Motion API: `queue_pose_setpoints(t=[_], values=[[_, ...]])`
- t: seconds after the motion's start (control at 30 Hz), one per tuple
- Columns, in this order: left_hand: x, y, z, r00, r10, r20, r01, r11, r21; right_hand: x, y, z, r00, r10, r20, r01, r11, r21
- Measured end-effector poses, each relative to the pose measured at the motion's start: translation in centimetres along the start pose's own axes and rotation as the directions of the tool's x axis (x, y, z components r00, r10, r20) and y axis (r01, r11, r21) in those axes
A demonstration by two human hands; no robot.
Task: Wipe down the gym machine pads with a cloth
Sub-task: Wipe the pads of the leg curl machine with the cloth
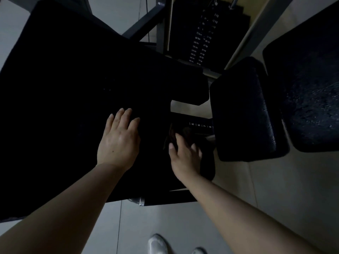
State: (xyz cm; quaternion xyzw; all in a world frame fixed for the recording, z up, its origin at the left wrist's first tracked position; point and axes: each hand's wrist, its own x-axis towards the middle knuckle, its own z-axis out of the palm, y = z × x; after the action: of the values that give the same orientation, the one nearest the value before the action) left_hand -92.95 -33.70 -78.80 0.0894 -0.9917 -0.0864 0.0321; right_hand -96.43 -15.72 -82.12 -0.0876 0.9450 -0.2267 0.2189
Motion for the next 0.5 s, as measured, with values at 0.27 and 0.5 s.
queue_pose_setpoints(t=[0.27,0.5], values=[[0.1,-0.1,-0.2,1.0,0.01,0.016,-0.01,1.0,0.002,0.5,5.8,1.0,0.972,0.135,-0.194,-0.136,0.991,0.008],[0.2,0.0,-0.1,1.0,0.005,0.01,-0.005,1.0,0.006,-3.1,5.8,3.4,0.864,0.366,-0.345,-0.277,0.919,0.281]])
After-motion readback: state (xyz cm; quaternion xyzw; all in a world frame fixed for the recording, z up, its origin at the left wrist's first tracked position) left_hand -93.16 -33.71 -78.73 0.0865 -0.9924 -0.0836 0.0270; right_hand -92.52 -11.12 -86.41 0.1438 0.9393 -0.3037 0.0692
